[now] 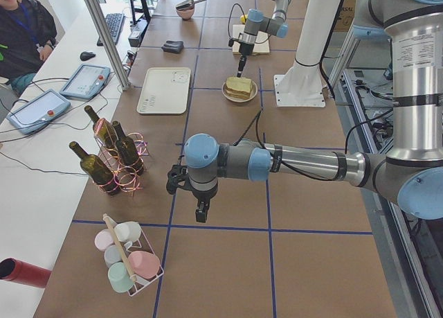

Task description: Make sandwich and place on tray

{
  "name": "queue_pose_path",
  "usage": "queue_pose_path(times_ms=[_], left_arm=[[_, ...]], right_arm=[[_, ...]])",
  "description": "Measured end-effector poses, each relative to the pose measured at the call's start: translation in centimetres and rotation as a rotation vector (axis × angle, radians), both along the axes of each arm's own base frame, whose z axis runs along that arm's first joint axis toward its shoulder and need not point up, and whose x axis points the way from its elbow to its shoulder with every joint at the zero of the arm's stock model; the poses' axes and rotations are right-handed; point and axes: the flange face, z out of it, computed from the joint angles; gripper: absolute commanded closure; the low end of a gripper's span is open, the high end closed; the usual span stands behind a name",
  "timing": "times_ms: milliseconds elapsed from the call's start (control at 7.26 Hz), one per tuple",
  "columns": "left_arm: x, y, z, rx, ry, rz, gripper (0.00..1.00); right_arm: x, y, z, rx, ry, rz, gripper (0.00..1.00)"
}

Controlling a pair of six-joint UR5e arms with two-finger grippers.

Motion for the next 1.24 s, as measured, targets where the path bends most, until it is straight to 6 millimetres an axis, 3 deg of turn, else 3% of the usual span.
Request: queue_pose_path(times_ms=[413, 551, 689, 964, 1240], left_arm=[[0.1, -0.4, -0.5, 0.011, 0.001, -0.004, 0.0], [0.1, -0.7, -0.8, 0.019, 0.002, -0.005, 0.0], [0.1, -0.9, -1.1, 0.024, 0.002, -0.005, 0.0], [0.1, -1.8, -2.2, 0.057, 0.002, -0.006, 0.0], [0.1, -4.5, -5.0, 0.168, 0.004, -0.006, 0.0]], right_arm=[[4.5, -3.1, 1.9, 0.08, 0.188, -0.087, 0.0], [6.8, -4.9, 3.4, 0.125, 0.256, -0.135, 0.0], [10.3, -7.6, 5.7, 0.166, 0.309, -0.193, 0.0], [21.0, -12.0, 12.5, 0.263, 0.383, -0.332, 0.0], [34.6, -13.3, 20.9, 0.361, 0.429, -0.454, 0.0]])
